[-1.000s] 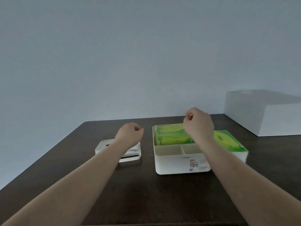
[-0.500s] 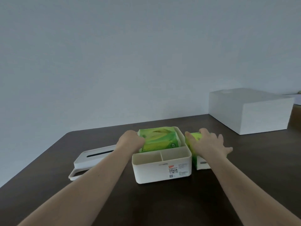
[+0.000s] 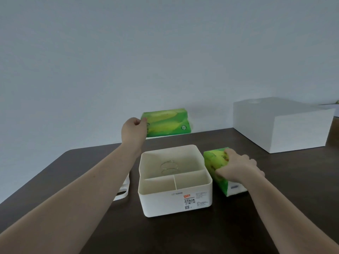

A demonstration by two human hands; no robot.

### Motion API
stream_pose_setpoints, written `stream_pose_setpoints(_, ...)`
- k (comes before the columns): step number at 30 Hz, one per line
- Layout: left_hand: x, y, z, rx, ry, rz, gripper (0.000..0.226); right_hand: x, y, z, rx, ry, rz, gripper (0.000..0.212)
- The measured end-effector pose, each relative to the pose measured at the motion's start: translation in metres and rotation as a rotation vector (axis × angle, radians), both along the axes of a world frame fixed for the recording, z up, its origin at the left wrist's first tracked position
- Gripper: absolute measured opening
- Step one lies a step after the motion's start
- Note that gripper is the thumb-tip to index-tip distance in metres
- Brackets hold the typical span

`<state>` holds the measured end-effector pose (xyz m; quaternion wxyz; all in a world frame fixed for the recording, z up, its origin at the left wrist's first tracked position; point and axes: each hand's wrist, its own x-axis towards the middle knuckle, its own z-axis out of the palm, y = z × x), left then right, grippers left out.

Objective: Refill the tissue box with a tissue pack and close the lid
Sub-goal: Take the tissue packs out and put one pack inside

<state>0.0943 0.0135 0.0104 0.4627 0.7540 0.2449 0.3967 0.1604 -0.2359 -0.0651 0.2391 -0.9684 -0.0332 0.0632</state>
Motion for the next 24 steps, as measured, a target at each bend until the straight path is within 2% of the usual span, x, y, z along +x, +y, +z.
stream_pose_setpoints(5, 0.025, 0.027, -0.013, -0.075, 0.081, 0.046, 0.028, 0.013, 0.001, 0.019, 0.223, -0.21, 0.015, 0.086)
stream_pose_setpoints(8, 0.036, 0.043, -0.026, -0.102, 0.158, 0.048, 0.024, 0.018, 0.012, 0.031, 0.41, -0.391, 0.145, 0.091)
stream_pose_setpoints(10, 0.041, 0.052, -0.035, -0.081, 0.225, 0.038, 0.022, 0.014, 0.023, 0.04, 0.456, -0.479, 0.26, 0.091)
stream_pose_setpoints(16, 0.046, 0.078, -0.063, -0.048, 0.376, 0.023, 0.025, 0.001, 0.055, 0.053, 0.263, -0.645, 0.588, 0.089)
stream_pose_setpoints(19, 0.037, 0.074, -0.065, 0.016, 0.492, -0.021, 0.01, 0.0, 0.067, 0.052, 0.204, -0.621, 0.724, 0.088)
stream_pose_setpoints(24, 0.032, 0.082, -0.073, 0.021, 0.561, -0.05, 0.025, 0.001, 0.076, 0.053, 0.072, -0.518, 0.866, 0.085)
